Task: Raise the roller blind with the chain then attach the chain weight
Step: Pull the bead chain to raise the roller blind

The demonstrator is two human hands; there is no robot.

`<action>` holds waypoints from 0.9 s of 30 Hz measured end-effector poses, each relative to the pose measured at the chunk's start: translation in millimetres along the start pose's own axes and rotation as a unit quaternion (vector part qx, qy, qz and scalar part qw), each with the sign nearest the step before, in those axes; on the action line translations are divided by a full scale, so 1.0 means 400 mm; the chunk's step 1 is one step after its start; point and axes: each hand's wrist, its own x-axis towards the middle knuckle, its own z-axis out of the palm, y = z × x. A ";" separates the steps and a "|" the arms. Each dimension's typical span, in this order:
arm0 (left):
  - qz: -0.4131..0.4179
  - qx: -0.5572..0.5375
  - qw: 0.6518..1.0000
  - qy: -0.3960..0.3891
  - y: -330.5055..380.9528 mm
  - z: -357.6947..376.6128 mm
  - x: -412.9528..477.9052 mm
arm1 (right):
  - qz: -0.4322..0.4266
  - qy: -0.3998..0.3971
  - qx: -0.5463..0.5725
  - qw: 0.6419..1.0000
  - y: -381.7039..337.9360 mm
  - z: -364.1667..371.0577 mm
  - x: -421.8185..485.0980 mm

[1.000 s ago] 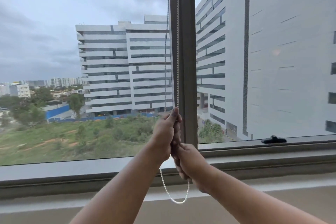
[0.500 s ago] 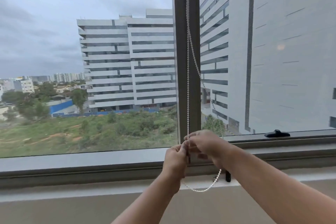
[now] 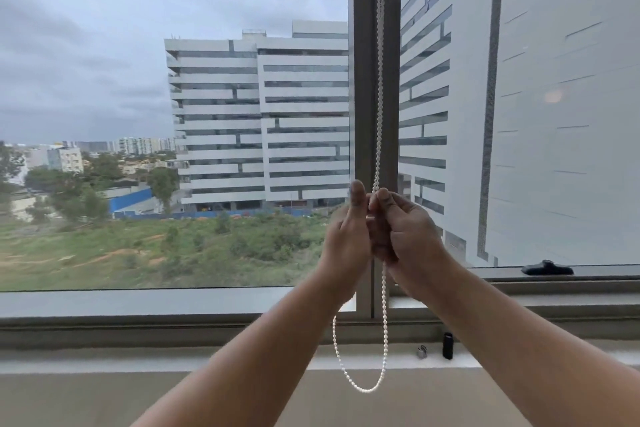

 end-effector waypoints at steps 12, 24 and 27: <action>-0.023 -0.115 0.993 -0.003 0.052 0.050 0.057 | -0.074 0.050 -0.030 0.996 0.101 -0.020 -0.073; -0.132 0.030 0.989 0.059 -0.244 -0.051 -0.104 | 0.079 0.094 -0.167 0.978 0.261 -0.178 -0.150; -0.108 0.053 0.992 0.044 -0.247 -0.052 -0.110 | 0.039 0.122 -0.082 0.988 0.156 -0.129 -0.076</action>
